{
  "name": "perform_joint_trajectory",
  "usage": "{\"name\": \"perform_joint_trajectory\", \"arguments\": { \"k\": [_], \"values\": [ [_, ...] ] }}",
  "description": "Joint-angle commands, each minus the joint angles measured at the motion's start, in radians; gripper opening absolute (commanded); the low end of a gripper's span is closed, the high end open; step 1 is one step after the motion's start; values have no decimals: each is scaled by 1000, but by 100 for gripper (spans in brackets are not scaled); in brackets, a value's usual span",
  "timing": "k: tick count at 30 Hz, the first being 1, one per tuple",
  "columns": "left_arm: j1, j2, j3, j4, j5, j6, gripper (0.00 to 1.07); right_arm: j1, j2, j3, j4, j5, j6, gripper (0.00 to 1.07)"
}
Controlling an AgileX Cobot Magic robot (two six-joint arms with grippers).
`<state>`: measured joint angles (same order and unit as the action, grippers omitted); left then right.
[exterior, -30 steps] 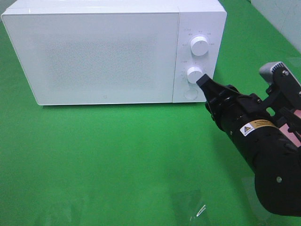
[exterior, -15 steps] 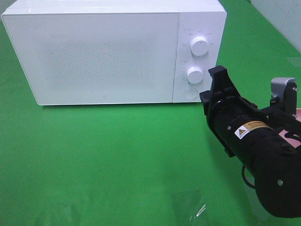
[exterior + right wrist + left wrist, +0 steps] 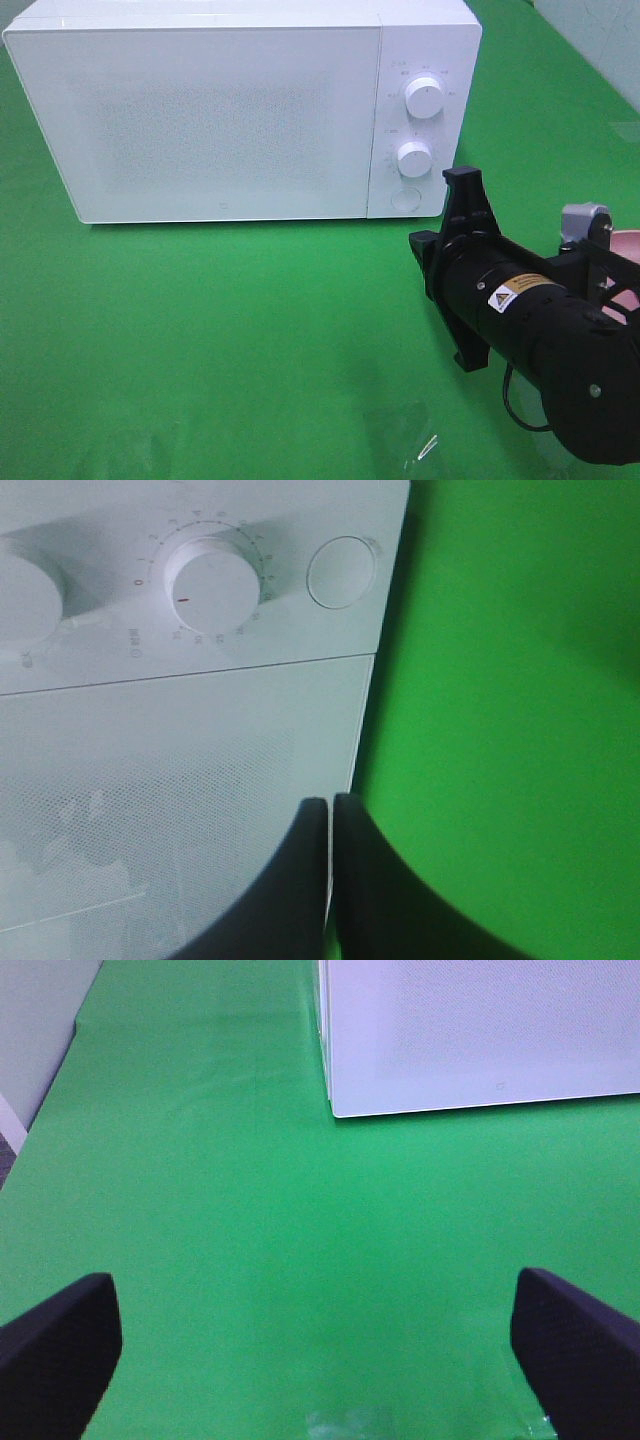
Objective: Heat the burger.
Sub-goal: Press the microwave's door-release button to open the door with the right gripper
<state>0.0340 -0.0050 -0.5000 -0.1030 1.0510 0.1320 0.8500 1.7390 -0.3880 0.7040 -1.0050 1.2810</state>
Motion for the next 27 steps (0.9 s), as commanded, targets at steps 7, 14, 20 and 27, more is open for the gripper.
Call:
{"name": "perform_joint_trajectory", "arguments": {
  "k": [7,14,20,27],
  "values": [
    [0,-24,2,0,-14,1,98,-21,-2,-11,47,16,19,0],
    [0,-24,2,0,-14,1,98,-130,1,-45,-34,44,14,0],
    [0,-24,2,0,-14,1,98,-176,23,-92,-86,74,12,0],
    [0,-24,2,0,-14,1,98,-178,118,-151,-94,72,51,0]
  ]
}}
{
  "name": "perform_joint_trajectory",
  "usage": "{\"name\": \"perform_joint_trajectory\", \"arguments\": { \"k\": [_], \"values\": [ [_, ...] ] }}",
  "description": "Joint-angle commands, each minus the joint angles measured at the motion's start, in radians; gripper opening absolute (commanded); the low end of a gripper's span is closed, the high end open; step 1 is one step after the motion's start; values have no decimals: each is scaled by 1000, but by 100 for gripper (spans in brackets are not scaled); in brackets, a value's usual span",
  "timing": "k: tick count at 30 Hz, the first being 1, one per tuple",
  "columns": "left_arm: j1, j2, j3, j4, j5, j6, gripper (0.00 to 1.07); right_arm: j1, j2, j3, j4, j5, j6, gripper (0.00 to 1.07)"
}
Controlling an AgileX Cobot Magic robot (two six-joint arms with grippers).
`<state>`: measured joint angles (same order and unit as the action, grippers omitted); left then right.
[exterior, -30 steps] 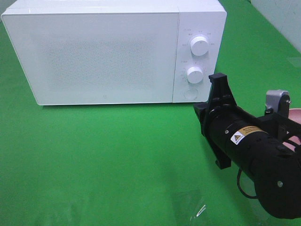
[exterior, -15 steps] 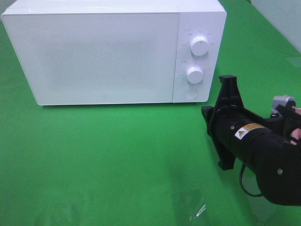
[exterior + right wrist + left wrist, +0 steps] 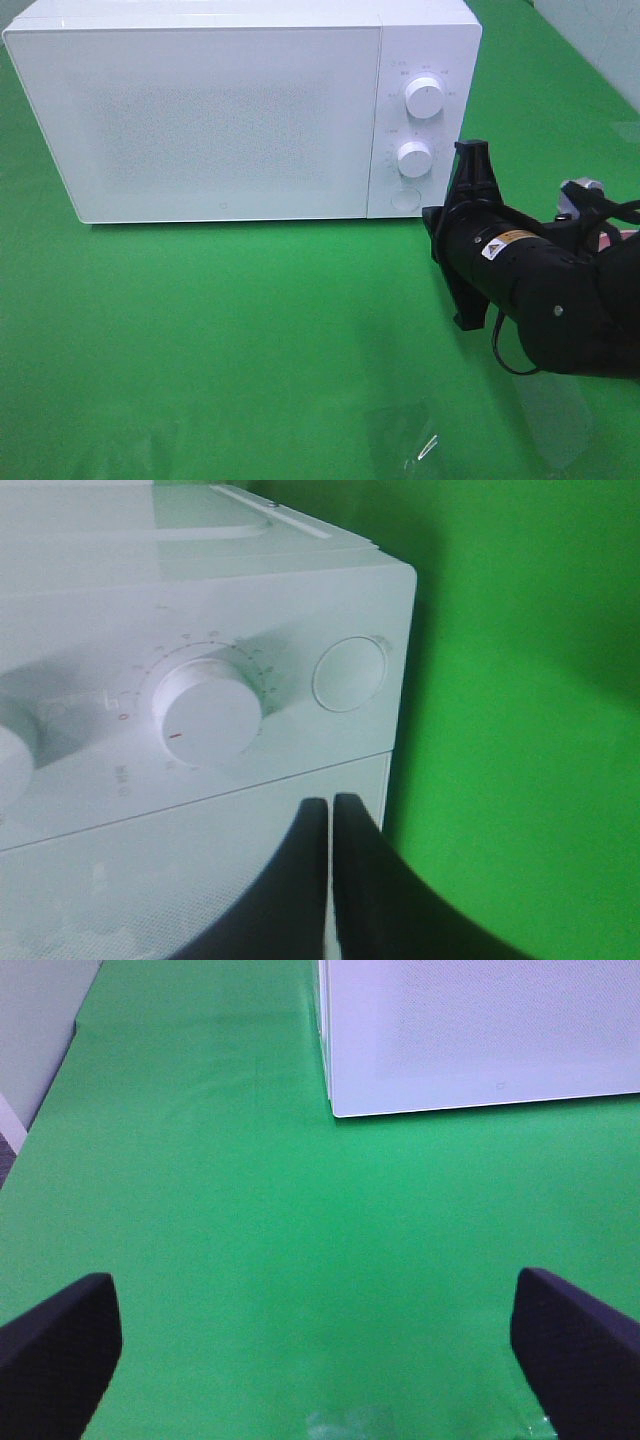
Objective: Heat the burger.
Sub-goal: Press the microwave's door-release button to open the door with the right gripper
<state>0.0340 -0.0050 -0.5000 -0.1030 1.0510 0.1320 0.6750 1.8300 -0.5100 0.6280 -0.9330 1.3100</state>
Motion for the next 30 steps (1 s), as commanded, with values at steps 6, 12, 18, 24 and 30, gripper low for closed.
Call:
{"name": "perform_joint_trajectory", "arguments": {
  "k": [6,12,18,24,30],
  "values": [
    [0,-24,2,0,-14,1,98,-14,91,-98,-32,17,27,0],
    [0,-24,2,0,-14,1,98,-50,132,-155,-42,52,29,0],
    [0,-24,2,0,-14,1,98,-83,177,-208,-37,72,34,0],
    [0,-24,2,0,-14,1,98,-108,203,-237,-47,79,44,0],
    [0,-24,2,0,-14,1,98,-129,230,-268,-72,84,47,0]
  ]
}}
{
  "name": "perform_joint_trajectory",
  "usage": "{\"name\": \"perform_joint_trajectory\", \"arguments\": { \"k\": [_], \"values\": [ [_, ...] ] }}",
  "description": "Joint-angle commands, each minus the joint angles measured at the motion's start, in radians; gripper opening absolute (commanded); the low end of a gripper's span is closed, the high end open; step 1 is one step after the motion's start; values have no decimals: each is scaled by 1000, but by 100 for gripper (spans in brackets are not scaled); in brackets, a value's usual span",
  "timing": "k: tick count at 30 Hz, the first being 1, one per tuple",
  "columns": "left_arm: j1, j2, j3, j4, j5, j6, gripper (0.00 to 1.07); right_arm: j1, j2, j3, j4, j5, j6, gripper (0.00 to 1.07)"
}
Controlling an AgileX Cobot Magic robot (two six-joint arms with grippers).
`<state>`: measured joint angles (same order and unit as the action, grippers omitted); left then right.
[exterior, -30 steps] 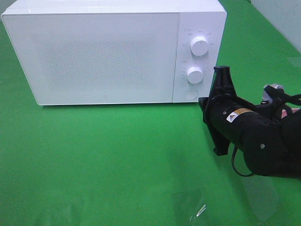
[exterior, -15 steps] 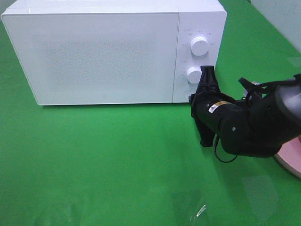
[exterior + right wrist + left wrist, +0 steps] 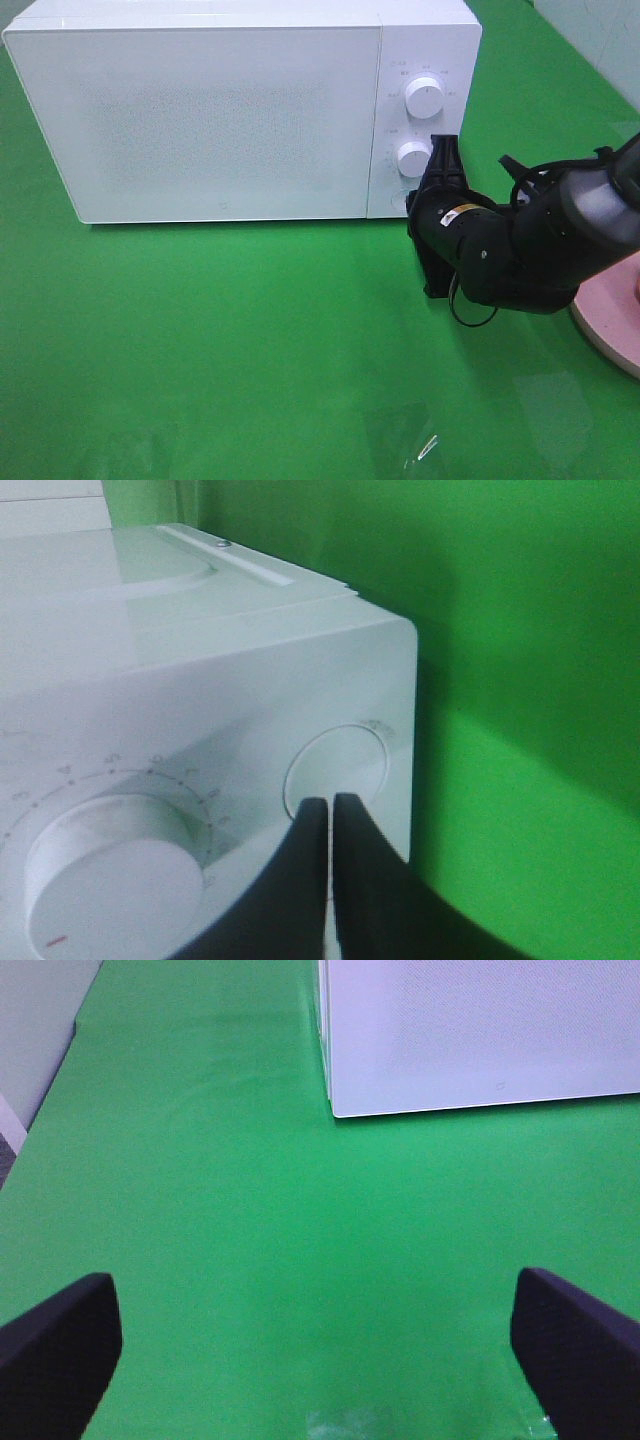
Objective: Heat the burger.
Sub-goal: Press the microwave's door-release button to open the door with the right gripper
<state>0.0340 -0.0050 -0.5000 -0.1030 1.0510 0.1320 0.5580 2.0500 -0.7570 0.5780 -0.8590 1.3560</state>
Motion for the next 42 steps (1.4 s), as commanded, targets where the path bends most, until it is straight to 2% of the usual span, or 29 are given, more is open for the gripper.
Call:
{"name": "perform_joint_trajectory", "arguments": {
  "k": [1,13,24,35,37,42],
  "values": [
    [0,-24,2,0,-14,1,98,-12,22,-34,-19,19,1,0],
    [0,-23,2,0,-14,1,98,-24,71,-99,-28,10,1,0],
    [0,-23,2,0,-14,1,98,-30,87,-108,-8,-96,-4,0],
    [0,-23,2,2,-14,1,98,-38,106,-162,-10,-221,49,0],
    [0,-23,2,3,-14,1,98,-47,106,-181,-47,-269,71,0],
    [0,-23,2,3,-14,1,98,-60,108,-192,-47,-266,44,0]
  ]
}}
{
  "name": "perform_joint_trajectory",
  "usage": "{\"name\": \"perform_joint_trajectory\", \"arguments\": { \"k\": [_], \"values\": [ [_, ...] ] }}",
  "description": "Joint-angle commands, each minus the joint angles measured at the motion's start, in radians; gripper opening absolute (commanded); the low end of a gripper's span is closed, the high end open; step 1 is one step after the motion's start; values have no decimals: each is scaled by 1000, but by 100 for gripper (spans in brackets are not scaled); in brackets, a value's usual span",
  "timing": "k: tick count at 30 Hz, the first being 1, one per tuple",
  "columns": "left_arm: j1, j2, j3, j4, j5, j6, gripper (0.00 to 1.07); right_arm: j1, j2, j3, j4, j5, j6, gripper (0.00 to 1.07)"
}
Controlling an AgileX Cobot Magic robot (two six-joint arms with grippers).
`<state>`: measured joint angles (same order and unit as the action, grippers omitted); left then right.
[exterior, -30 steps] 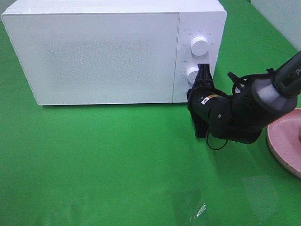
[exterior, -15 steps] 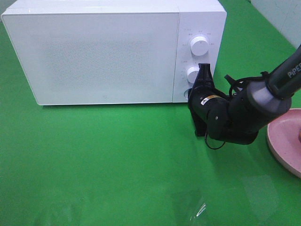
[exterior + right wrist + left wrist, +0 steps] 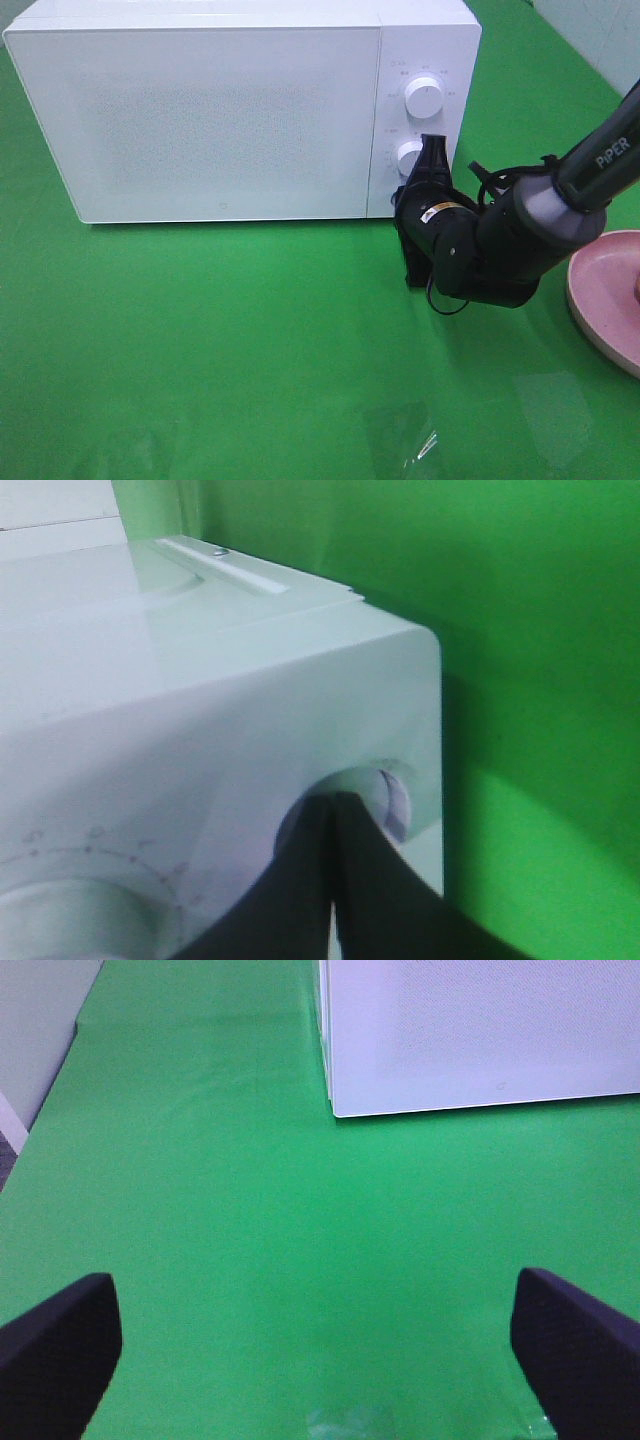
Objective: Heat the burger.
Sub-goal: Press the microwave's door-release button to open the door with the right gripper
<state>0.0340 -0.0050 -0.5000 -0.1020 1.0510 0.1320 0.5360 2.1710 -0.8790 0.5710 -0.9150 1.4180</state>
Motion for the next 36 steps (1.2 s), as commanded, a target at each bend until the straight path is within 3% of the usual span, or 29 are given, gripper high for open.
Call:
{"name": "perform_joint_trajectory", "arguments": {
  "k": [1,9,25,36],
  "values": [
    [0,-23,2,3,-14,1,98,-53,-4,-78,-37,-213,-37,0],
    [0,-23,2,5,-14,1,98,-71,43,-159,-92,-215,-38,0],
    [0,-23,2,5,-14,1,98,-71,43,-158,-104,-169,-36,0],
    [0,-23,2,5,-14,1,98,-68,40,-156,-235,-25,41,0]
  ]
}}
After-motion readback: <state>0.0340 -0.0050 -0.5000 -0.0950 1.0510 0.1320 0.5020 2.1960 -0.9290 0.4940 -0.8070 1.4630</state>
